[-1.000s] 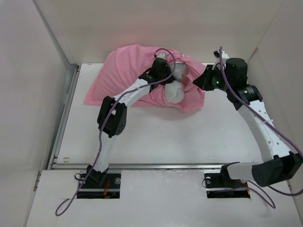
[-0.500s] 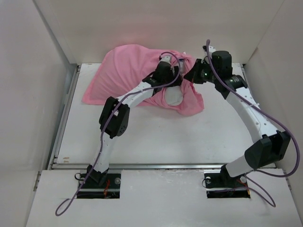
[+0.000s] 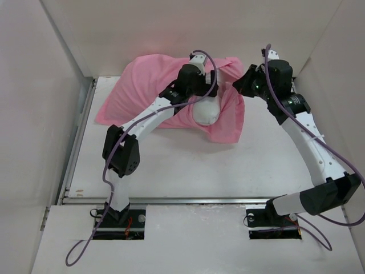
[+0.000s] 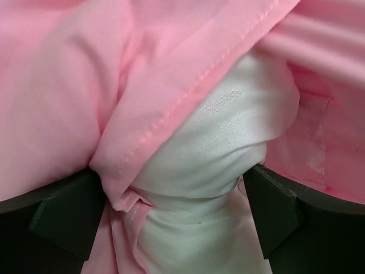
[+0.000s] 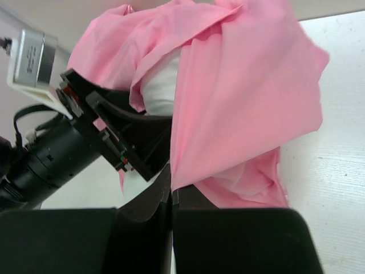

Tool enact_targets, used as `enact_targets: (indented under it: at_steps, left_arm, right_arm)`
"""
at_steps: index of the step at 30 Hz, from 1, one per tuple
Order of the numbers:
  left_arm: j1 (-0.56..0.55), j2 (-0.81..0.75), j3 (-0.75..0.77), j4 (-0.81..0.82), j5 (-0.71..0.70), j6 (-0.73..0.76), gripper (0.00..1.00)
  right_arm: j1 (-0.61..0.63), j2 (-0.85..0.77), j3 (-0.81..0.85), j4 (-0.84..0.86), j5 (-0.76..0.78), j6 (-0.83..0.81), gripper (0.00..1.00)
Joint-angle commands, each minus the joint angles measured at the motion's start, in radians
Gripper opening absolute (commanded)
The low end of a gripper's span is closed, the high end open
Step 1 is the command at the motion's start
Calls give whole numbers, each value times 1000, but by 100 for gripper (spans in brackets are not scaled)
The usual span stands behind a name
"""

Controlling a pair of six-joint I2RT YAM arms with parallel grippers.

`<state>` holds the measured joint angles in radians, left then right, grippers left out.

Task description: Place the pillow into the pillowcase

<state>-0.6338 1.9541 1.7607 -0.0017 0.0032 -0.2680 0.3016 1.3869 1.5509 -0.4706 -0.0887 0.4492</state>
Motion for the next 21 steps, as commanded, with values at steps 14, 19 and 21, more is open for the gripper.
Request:
enact_targets:
  at_steps: [14,19,21]
  left_arm:
    - [-11,330,279,-73,-106,10,83]
    - [-1,245,226,-77,-72,-5,100]
    - [-1,185,163,-67,-72,15,100]
  right_arm:
    - [-1,1,133,101,-401,-9,0]
    - [-10,27,112,-21,-199,-9,0]
    - [-10,27,86,-52,-55,-9,0]
